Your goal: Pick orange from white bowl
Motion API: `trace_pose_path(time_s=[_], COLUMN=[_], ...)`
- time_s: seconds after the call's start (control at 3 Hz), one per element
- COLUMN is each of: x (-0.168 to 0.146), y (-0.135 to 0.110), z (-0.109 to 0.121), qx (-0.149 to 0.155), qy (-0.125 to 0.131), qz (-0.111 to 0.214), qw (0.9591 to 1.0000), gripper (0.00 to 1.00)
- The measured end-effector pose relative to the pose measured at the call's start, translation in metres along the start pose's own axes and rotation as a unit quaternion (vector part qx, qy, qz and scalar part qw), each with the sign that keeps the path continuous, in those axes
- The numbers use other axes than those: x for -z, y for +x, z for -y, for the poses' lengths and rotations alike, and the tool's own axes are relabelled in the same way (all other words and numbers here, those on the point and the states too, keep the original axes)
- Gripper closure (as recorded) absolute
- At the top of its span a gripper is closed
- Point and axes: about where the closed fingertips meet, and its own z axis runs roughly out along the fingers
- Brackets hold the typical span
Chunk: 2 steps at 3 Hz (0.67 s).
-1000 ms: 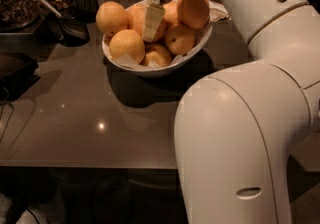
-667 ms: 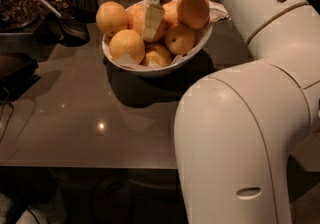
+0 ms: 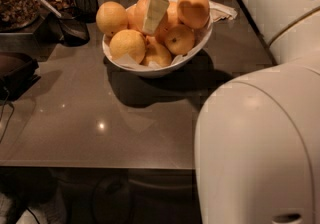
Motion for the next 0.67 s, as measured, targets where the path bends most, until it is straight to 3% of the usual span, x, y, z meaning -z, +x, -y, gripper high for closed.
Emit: trace_pose_path(time_s=[0.33,0.67], x=[0.0186,0.0200], y=[-0.0033,-0.0037], z=[-0.0051,-0.0055], qx=[0.001,0.001], qy=[0.016,0.017], qz=[0.023,0.025], qw=[0.9996,0.9995], gripper=[1.00,1.00])
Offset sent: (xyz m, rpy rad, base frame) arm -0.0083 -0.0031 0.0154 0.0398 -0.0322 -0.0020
